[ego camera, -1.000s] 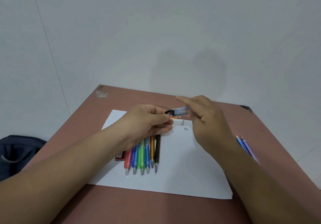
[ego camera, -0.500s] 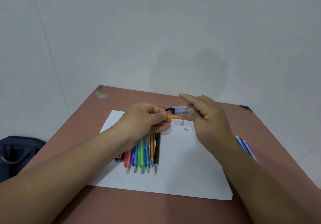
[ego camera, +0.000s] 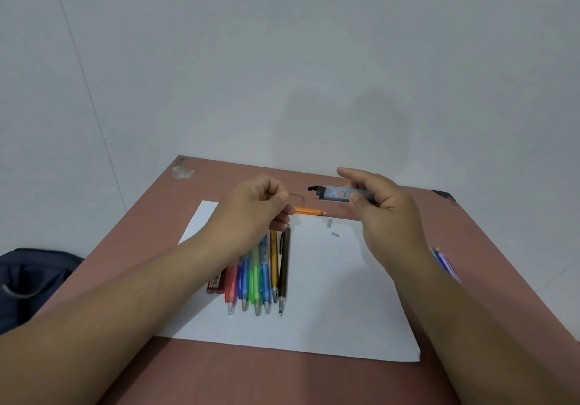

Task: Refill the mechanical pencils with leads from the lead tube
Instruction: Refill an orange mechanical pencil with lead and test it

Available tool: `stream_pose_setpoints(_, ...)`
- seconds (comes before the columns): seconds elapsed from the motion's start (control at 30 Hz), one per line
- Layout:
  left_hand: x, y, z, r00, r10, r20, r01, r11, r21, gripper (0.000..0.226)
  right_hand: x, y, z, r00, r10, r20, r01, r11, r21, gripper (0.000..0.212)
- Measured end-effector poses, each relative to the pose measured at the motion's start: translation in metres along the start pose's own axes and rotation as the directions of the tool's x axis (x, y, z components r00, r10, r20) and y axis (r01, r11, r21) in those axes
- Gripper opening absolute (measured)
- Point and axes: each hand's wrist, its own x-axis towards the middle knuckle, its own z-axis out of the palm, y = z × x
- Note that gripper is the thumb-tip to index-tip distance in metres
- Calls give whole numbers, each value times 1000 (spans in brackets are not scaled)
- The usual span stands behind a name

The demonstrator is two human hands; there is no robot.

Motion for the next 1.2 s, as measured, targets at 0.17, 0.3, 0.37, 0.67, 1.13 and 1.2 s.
stream_pose_setpoints(0.17,3,-1,-6,999,19,-50,-17,999,40,23,2,4,-2,995,92,-27,-89,990,110,46)
stream_pose_setpoints(0.3,4,-2,-12,988,41,-148,-31,997,67,26,5,9,-4,991,128,-34,-122,983,139,46)
stream_pose_setpoints(0.37,5,-3,-15,985,47,-166,-36,997,70,28,6,11,-4,990,135,-32,-129,979,160,46)
stream_pose_setpoints(0.67,1,5,-13,975,76,-207,-78,997,2,18,7,5,-1,924,369,104,-373,805,460,32)
stream_pose_setpoints(1.13,4,5,-13,976,23,-215,-23,1000,2,21,5,1,9,960,266,83,-278,889,363,49)
stream_pose_setpoints(1.2,4,5,-13,976,23,-217,-23,1000,1,21,5,1,11,971,236,42,-240,941,238,51)
